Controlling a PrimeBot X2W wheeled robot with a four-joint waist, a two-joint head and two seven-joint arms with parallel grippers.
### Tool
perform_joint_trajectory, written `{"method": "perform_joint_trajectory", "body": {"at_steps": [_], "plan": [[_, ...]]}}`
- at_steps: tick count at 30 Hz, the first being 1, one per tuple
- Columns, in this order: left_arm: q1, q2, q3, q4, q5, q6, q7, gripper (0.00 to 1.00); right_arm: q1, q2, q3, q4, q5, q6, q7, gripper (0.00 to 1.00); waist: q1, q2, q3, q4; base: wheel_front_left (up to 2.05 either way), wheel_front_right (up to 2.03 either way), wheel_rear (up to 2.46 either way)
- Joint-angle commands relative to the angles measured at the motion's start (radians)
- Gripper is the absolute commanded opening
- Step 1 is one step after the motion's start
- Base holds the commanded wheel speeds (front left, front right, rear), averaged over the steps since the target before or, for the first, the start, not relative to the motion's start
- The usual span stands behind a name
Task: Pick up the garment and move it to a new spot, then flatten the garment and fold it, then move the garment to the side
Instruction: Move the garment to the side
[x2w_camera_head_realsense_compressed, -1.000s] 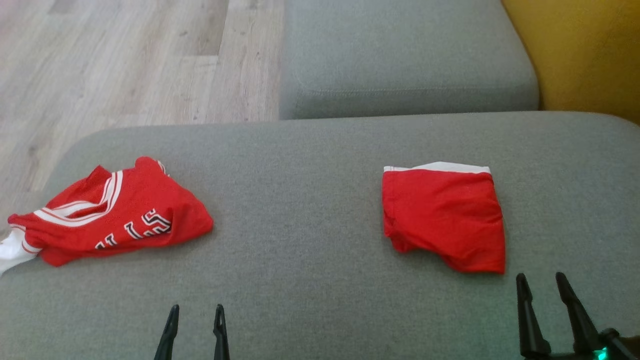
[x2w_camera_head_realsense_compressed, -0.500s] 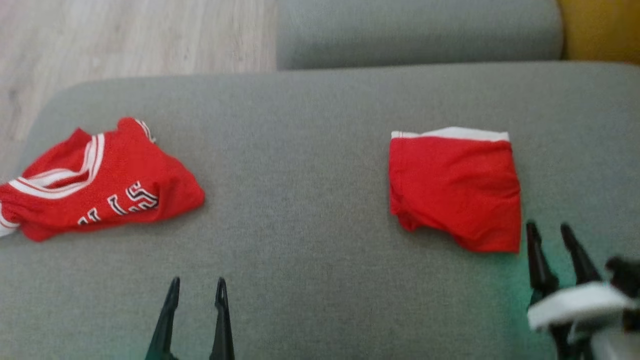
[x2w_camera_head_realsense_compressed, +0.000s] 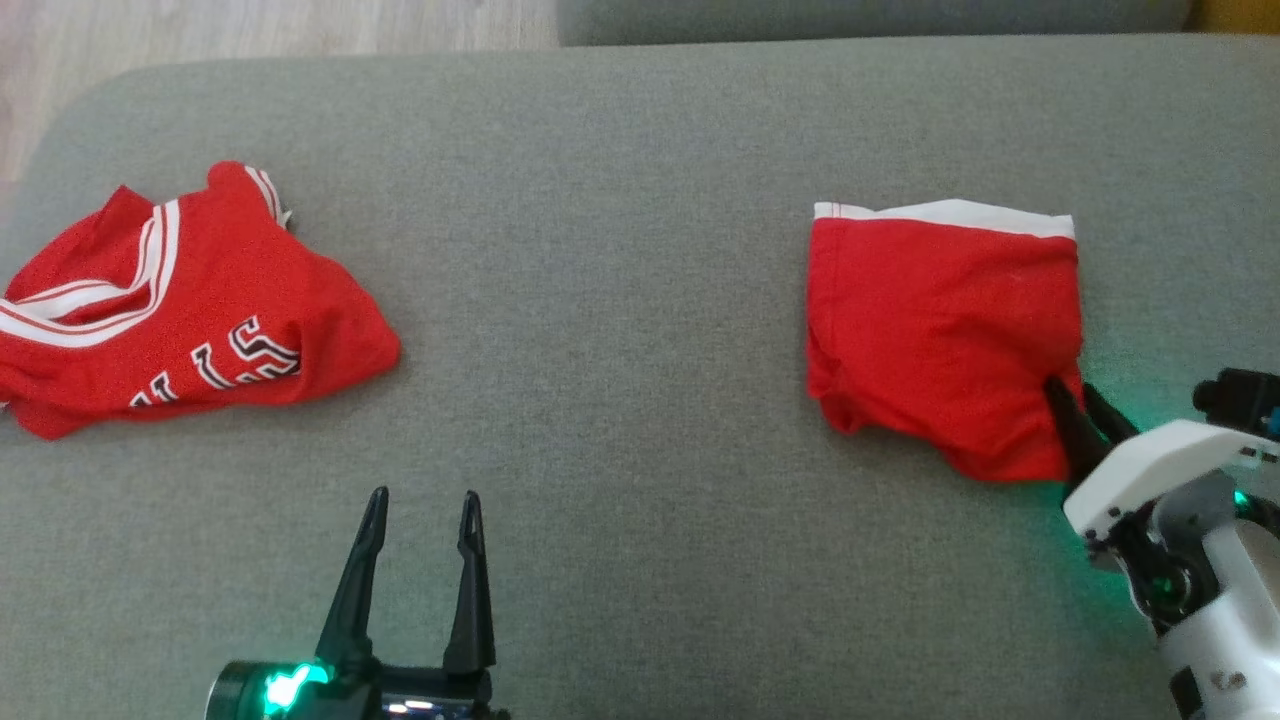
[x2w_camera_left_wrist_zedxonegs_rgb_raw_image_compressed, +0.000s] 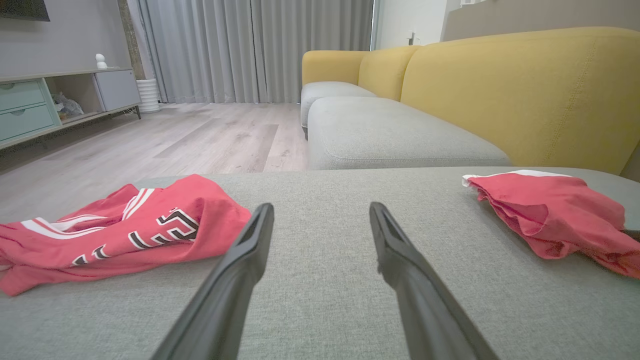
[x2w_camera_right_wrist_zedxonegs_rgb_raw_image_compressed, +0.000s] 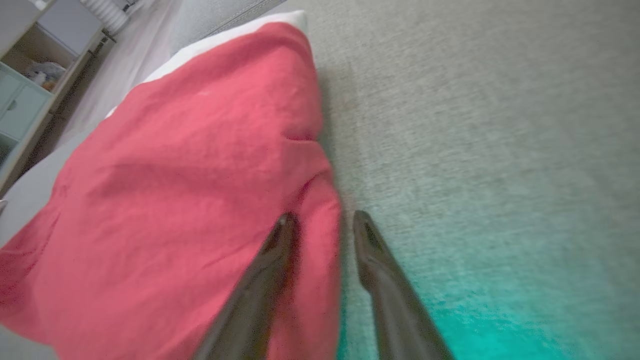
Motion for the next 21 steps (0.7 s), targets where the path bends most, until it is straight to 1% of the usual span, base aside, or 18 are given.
{"method": "perform_joint_trajectory", "body": {"at_steps": [1, 3, 6, 9, 12, 16, 17, 21], "plan": [[-0.035, -0.006, 0.019, -0.027, -0.004, 0.004, -0.002, 1.00, -0.035, -0.013, 0.030, -0.025, 0.030, -0.001, 0.008, 0.00, -0.0001, 0.0000, 0.011, -0.004, 0.00, 0.00, 0.00], [-0.045, -0.006, 0.018, -0.027, -0.007, 0.007, -0.002, 1.00, -0.048, -0.023, 0.049, -0.025, 0.054, -0.001, 0.007, 0.00, -0.0001, 0.0000, 0.024, -0.014, 0.00, 0.00, 0.00], [-0.064, -0.006, 0.016, -0.030, -0.009, 0.007, -0.002, 1.00, -0.072, -0.062, 0.070, -0.025, 0.055, -0.001, -0.023, 0.00, -0.0001, 0.0000, 0.049, -0.036, 0.00, 0.00, 0.00], [-0.089, -0.006, 0.018, -0.036, -0.002, 0.003, -0.002, 1.00, -0.107, -0.117, 0.075, -0.022, 0.036, -0.001, -0.056, 0.00, -0.0001, 0.0000, 0.086, -0.066, 0.00, 0.00, 0.00], [-0.120, -0.006, 0.023, -0.040, 0.006, -0.005, -0.002, 1.00, -0.150, -0.188, 0.071, -0.014, -0.004, -0.001, -0.073, 0.00, -0.0001, 0.0000, 0.130, -0.097, 0.00, 0.00, 0.00], [-0.164, -0.006, 0.030, -0.046, 0.023, -0.023, -0.002, 1.00, -0.209, -0.276, 0.037, -0.013, -0.046, -0.001, -0.075, 0.00, -0.0001, 0.0000, 0.205, -0.135, 0.00, 0.00, 0.00], [-0.164, -0.006, 0.030, -0.046, 0.023, -0.023, -0.002, 1.00, -0.209, -0.276, 0.037, -0.013, -0.046, -0.001, -0.075, 0.00, -0.0001, 0.0000, 0.205, -0.135, 0.00, 0.00, 0.00], [-0.214, -0.003, 0.036, -0.045, 0.038, -0.047, -0.002, 1.00, -0.251, -0.352, -0.045, -0.007, -0.088, -0.001, -0.079, 0.00, -0.0001, 0.0000, 0.279, -0.161, 0.00, 0.00, 0.00]]}}
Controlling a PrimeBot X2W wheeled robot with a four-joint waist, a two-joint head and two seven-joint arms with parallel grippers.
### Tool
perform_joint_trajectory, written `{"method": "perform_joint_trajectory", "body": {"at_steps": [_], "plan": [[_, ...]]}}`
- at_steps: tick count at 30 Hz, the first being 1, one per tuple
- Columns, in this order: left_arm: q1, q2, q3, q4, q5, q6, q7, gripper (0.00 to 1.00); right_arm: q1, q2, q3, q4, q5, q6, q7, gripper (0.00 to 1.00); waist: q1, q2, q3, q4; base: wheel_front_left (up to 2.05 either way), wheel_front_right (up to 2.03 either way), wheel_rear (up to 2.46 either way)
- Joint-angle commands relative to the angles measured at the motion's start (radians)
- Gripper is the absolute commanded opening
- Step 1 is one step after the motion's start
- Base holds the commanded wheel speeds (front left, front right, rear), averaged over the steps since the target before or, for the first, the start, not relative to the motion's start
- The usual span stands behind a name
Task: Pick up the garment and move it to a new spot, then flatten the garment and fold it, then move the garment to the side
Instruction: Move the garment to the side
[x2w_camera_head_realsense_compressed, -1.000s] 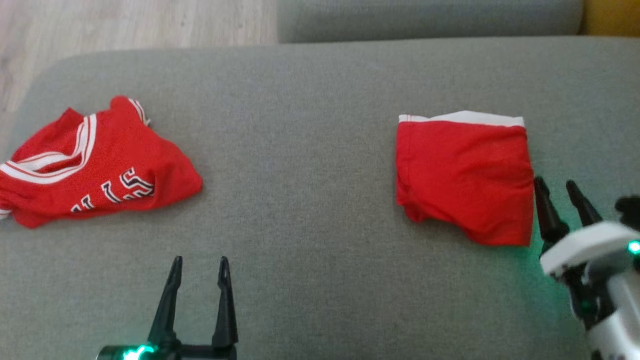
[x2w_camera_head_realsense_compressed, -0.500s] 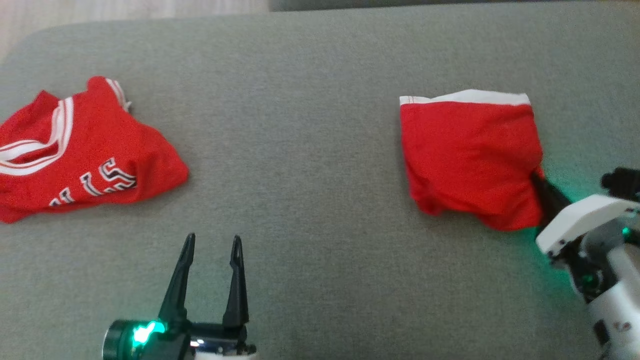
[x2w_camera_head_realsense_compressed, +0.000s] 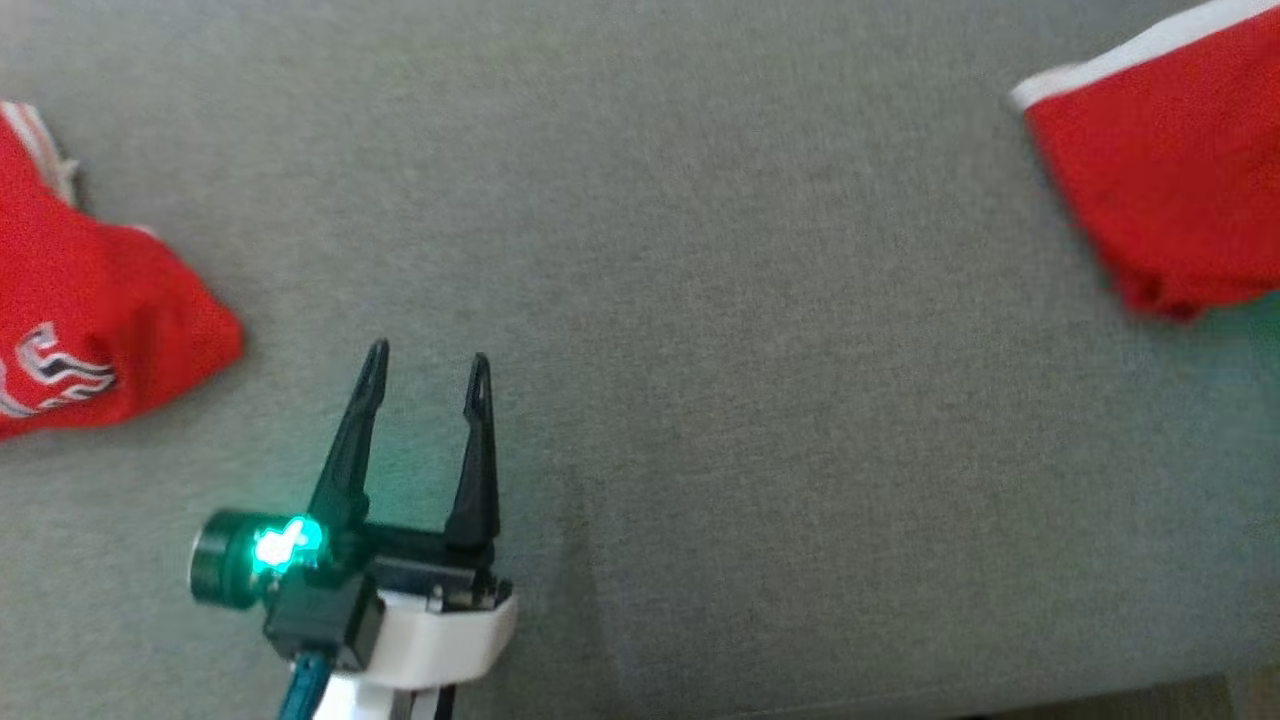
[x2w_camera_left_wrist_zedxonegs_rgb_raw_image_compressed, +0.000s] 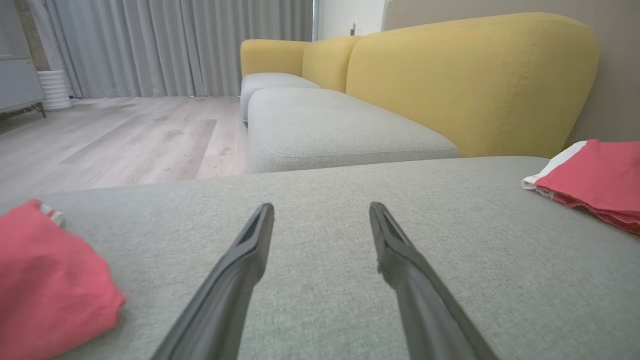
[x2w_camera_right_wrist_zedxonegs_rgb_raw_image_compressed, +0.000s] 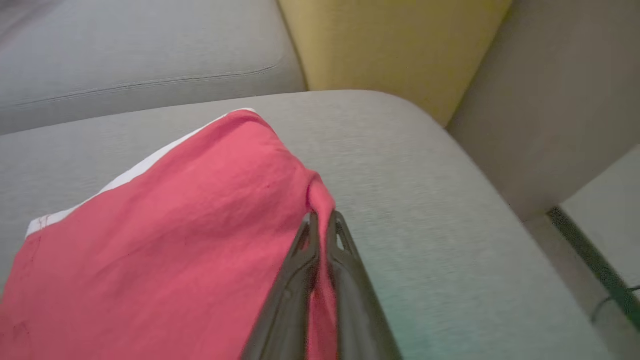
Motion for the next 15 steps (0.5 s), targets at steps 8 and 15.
{"method": "perform_joint_trajectory", "body": {"at_steps": [8, 15], "plan": [[-0.111, 0.002, 0.035, -0.022, 0.023, -0.030, -0.002, 1.00, -0.002, -0.109, -0.226, -0.041, -0.129, -0.001, 0.021, 1.00, -0.0002, 0.0000, 0.146, -0.053, 0.00, 0.00, 0.00], [-0.121, 0.000, 0.026, 0.010, 0.013, -0.033, -0.002, 1.00, 0.030, 0.038, -0.323, -0.110, -0.340, -0.001, -0.018, 1.00, -0.0002, 0.0000, 0.065, -0.020, 0.00, 0.00, 0.00]]}}
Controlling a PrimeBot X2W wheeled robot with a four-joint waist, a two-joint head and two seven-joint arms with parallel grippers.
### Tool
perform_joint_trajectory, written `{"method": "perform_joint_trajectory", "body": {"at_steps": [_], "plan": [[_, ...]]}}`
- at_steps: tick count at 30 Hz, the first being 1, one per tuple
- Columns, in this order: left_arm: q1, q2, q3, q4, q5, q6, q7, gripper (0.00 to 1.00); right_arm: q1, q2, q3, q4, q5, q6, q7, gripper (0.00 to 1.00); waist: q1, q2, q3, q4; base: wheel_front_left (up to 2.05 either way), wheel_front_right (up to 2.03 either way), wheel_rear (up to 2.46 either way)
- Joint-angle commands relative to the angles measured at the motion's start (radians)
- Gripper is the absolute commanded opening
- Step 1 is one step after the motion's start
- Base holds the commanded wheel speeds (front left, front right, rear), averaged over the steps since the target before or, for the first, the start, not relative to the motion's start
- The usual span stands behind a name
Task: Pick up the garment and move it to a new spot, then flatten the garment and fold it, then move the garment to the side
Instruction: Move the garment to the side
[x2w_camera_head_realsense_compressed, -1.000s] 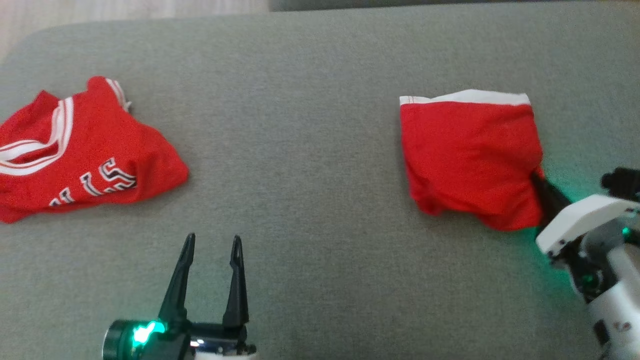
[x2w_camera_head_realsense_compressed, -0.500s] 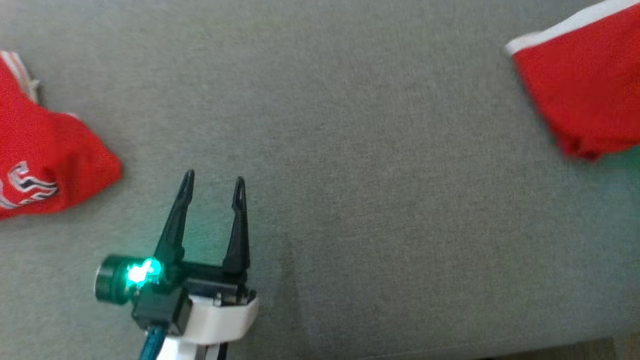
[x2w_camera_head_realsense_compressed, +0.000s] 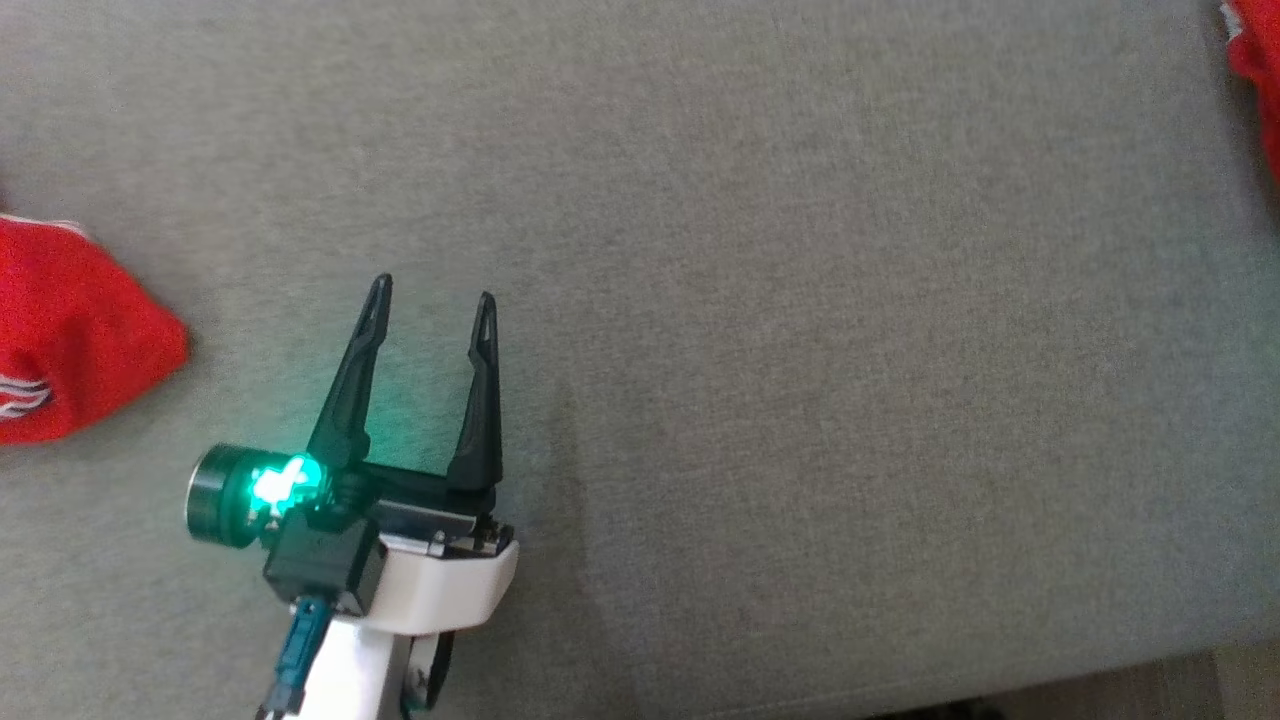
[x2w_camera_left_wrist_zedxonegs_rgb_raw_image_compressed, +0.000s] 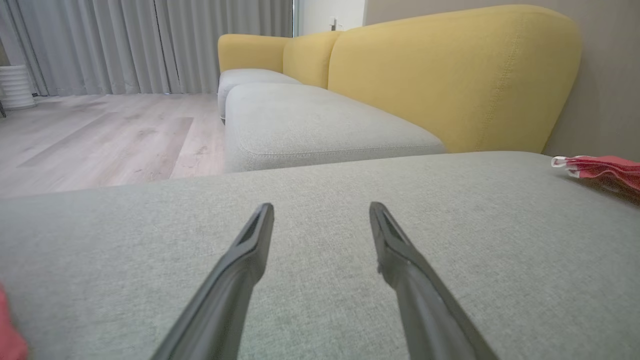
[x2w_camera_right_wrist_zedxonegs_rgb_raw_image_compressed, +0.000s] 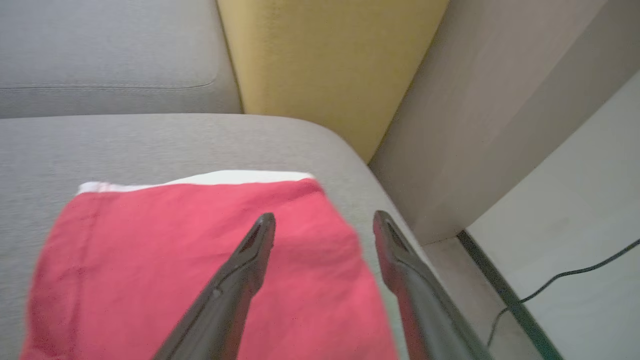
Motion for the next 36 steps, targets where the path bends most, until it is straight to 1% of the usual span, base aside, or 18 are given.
{"method": "perform_joint_trajectory", "body": {"at_steps": [1, 4, 6, 8, 11, 13, 14, 17, 21, 24, 25, 27, 30, 33, 36], "plan": [[0.010, 0.000, 0.021, -0.024, -0.003, 0.006, -0.002, 1.00, 0.047, 0.008, 0.010, -0.037, -0.018, -0.001, -0.012, 1.00, 0.0000, 0.0000, -0.057, 0.028, 0.00, 0.00, 0.00], [0.028, -0.001, 0.010, -0.005, -0.005, 0.016, -0.002, 1.00, 0.098, 0.101, 0.050, -0.059, -0.039, -0.001, -0.045, 1.00, 0.0000, 0.0000, -0.133, 0.055, 0.00, 0.00, 0.00], [0.046, -0.001, 0.005, 0.006, 0.001, 0.031, -0.002, 1.00, 0.137, 0.163, 0.089, -0.065, -0.027, -0.001, -0.094, 1.00, 0.0000, 0.0000, -0.184, 0.071, 0.00, 0.00, 0.00], [0.067, -0.001, 0.004, 0.021, 0.001, 0.045, -0.002, 1.00, 0.185, 0.223, 0.156, -0.059, 0.002, -0.001, -0.149, 1.00, 0.0000, 0.0000, -0.238, 0.088, 0.00, 0.00, 0.00], [0.101, -0.002, 0.004, 0.051, -0.006, 0.053, -0.002, 1.00, 0.245, 0.286, 0.255, -0.030, 0.021, -0.001, -0.233, 1.00, 0.0000, 0.0000, -0.312, 0.109, 0.00, 0.00, 0.00], [0.122, -0.002, 0.003, 0.078, -0.012, 0.049, -0.002, 1.00, 0.289, 0.323, 0.315, -0.004, 0.027, -0.001, -0.278, 1.00, 0.0000, 0.0000, -0.365, 0.123, 0.00, 0.00, 0.00], [0.133, -0.002, 0.002, 0.089, -0.015, 0.047, -0.002, 1.00, 0.311, 0.343, 0.348, -0.002, 0.036, -0.001, -0.296, 1.00, 0.0000, 0.0000, -0.389, 0.128, 0.00, 0.00, 0.00], [0.164, -0.002, 0.006, 0.102, -0.030, 0.049, -0.002, 1.00, 0.385, 0.392, 0.393, -0.011, 0.047, -0.001, -0.316, 1.00, 0.0000, 0.0000, -0.461, 0.134, 0.00, 0.00, 0.00], [0.215, -0.002, 0.004, 0.089, -0.038, 0.051, -0.002, 1.00, 0.513, 0.437, 0.390, -0.172, 0.003, -0.001, -0.318, 1.00, 0.0000, 0.0000, -0.533, 0.137, 0.00, 0.00, 0.00], [0.249, -0.002, 0.011, 0.077, -0.060, 0.059, -0.002, 1.00, 0.615, 0.467, 0.343, -0.284, -0.044, -0.001, -0.318, 1.00, 0.0000, 0.0000, -0.569, 0.142, 0.00, 0.00, 0.00], [0.249, -0.002, 0.011, 0.077, -0.060, 0.059, -0.002, 1.00, 0.615, 0.467, 0.343, -0.284, -0.044, -0.001, -0.318, 1.00, 0.0000, 0.0000, -0.569, 0.142, 0.00, 0.00, 0.00], [0.272, -0.002, 0.017, 0.070, -0.053, 0.065, -0.002, 1.00, 0.671, 0.485, 0.320, -0.341, -0.069, -0.001, -0.318, 1.00, 0.0000, 0.0000, -0.590, 0.141, 0.00, 0.00, 0.00], [0.312, -0.002, 0.040, 0.055, -0.047, 0.086, -0.002, 1.00, 0.735, 0.498, 0.316, -0.404, -0.092, -0.001, -0.318, 1.00, 0.0000, 0.0000, -0.614, 0.137, 0.00, 0.00, 0.00], [0.351, -0.002, 0.061, 0.046, -0.054, 0.108, -0.002, 1.00, 0.778, 0.503, 0.305, -0.442, -0.107, -0.001, -0.318, 1.00, 0.0000, 0.0000, -0.633, 0.134, 0.00, 0.00, 0.00], [0.382, -0.002, 0.069, 0.038, -0.047, 0.111, -0.002, 1.00, 0.805, 0.506, 0.296, -0.462, -0.111, -0.001, -0.318, 1.00, 0.0000, 0.0000, -0.645, 0.132, 0.00, 0.00, 0.00]]}}
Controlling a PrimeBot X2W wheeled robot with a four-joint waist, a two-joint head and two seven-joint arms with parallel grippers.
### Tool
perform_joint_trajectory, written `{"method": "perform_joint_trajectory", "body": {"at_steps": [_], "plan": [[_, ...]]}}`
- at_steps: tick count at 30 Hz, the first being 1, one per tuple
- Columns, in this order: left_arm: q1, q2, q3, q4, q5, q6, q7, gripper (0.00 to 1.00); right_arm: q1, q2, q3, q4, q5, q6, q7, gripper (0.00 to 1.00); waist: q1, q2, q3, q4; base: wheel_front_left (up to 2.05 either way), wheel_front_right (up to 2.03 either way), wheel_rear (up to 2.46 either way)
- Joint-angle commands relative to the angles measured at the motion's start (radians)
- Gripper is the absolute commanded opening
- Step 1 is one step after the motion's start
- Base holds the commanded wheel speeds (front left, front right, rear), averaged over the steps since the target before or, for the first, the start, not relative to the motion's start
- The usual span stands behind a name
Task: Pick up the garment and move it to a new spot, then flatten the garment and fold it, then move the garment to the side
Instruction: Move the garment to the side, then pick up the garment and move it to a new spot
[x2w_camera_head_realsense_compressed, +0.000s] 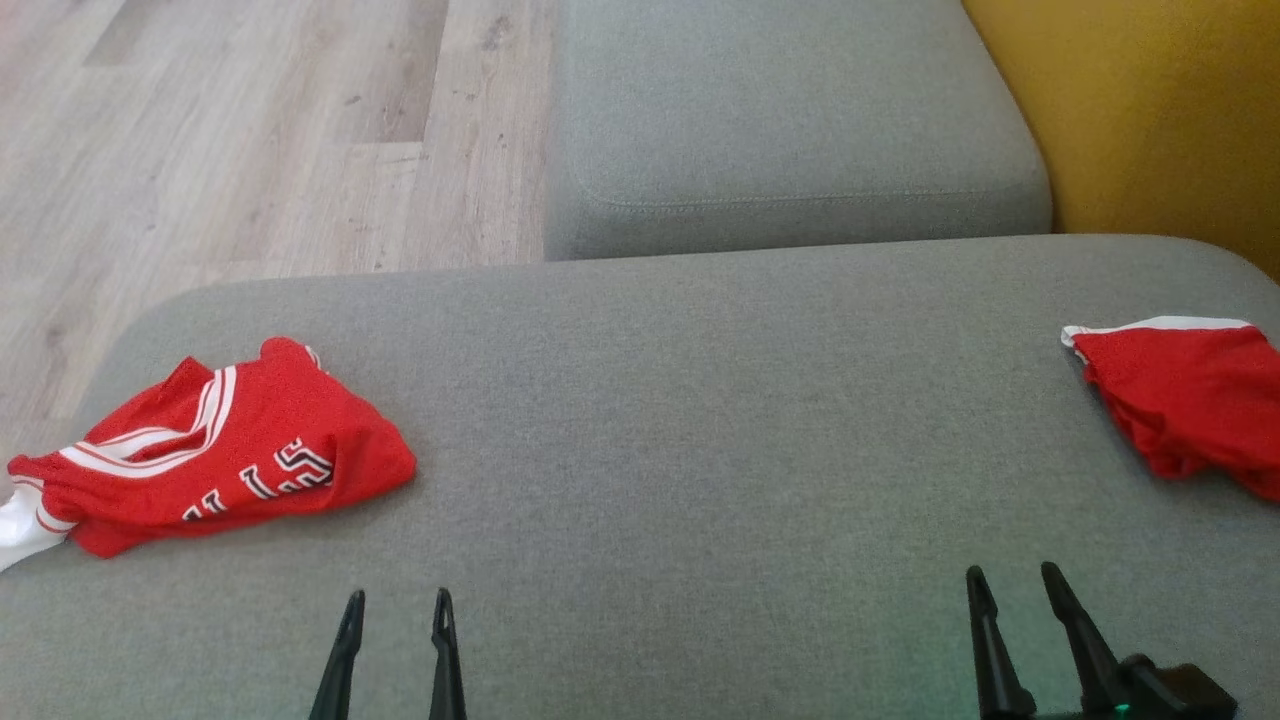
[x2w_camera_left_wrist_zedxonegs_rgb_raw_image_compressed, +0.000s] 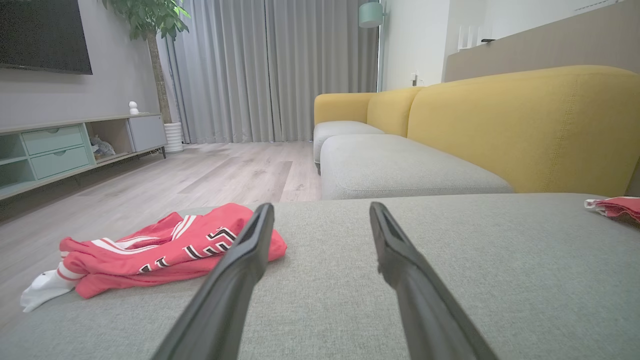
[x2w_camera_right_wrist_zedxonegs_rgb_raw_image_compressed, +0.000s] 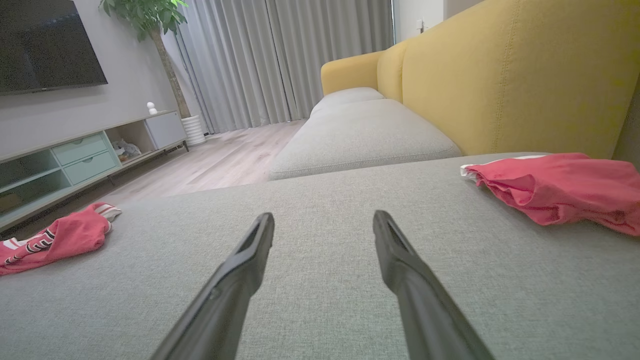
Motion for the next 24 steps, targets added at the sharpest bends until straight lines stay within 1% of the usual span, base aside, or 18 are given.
{"method": "perform_joint_trajectory", "body": {"at_steps": [1, 8, 13, 16, 20, 24], "plan": [[-0.034, -0.006, 0.035, -0.038, 0.005, 0.004, -0.002, 1.00, -0.028, -0.007, 0.017, -0.040, -0.006, -0.001, -0.013, 1.00, 0.0002, -0.0001, -0.005, -0.001, 0.00, 0.00, 0.00], [-0.023, -0.006, 0.041, -0.028, -0.004, -0.001, -0.002, 1.00, -0.014, -0.006, 0.011, -0.057, 0.016, -0.001, -0.013, 1.00, 0.0002, -0.0001, -0.013, -0.002, 0.00, 0.00, 0.00], [-0.029, -0.006, 0.042, -0.022, -0.008, -0.002, -0.002, 1.00, -0.010, -0.006, 0.013, -0.058, 0.012, -0.001, -0.013, 1.00, 0.0002, -0.0001, -0.014, 0.002, 0.00, 0.00, 0.00], [-0.031, -0.006, 0.032, -0.019, 0.003, -0.012, -0.002, 1.00, -0.003, -0.006, 0.013, -0.055, 0.011, -0.001, -0.013, 1.00, 0.0002, -0.0001, -0.012, 0.014, 0.00, 0.00, 0.00], [-0.032, -0.006, 0.016, -0.015, -0.007, -0.024, -0.002, 1.00, 0.006, -0.006, 0.018, -0.049, 0.019, -0.001, -0.013, 1.00, 0.0002, -0.0001, -0.008, 0.061, 0.00, 0.00, 0.00], [-0.038, -0.006, 0.010, -0.014, -0.006, -0.023, -0.002, 1.00, 0.012, -0.006, 0.032, -0.047, 0.024, -0.001, -0.014, 1.00, 0.0002, -0.0001, -0.001, 0.149, 0.00, 0.00, 0.00]]}}
